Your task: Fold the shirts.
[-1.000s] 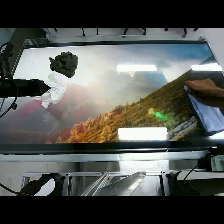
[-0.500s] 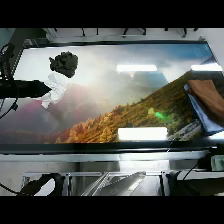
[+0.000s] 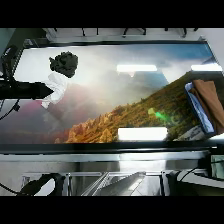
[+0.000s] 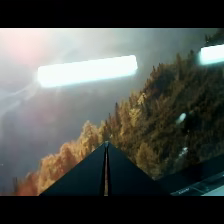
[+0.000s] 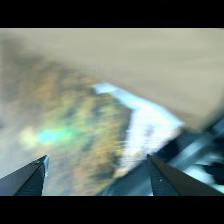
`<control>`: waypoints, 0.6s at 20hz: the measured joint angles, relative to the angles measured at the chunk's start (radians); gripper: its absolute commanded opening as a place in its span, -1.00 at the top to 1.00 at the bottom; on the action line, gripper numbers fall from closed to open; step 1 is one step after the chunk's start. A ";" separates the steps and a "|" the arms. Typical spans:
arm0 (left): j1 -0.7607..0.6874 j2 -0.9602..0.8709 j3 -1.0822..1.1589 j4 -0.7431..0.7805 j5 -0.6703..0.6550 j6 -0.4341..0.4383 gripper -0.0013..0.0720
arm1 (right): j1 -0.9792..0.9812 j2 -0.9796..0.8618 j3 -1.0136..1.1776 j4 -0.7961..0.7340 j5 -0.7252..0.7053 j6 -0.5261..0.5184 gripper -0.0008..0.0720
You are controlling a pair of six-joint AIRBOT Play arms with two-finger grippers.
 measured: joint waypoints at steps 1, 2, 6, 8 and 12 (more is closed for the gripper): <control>0.000 0.001 0.000 -0.007 -0.001 0.000 0.93 | 0.048 0.018 -0.001 0.039 0.001 0.017 -0.95; 0.000 0.002 0.000 -0.011 -0.007 0.000 0.93 | 0.113 0.035 -0.004 0.072 0.002 0.033 -0.95; -0.007 0.002 0.000 -0.023 -0.028 -0.010 0.93 | 0.478 0.070 -0.030 0.116 -0.057 0.106 -0.82; -0.034 0.002 0.000 -0.024 -0.034 -0.011 0.93 | 0.700 0.075 -0.067 0.080 -0.144 0.146 0.89; -0.138 0.002 0.000 -0.023 -0.040 -0.018 0.93 | 1.078 0.056 -0.178 0.020 -0.328 0.184 0.91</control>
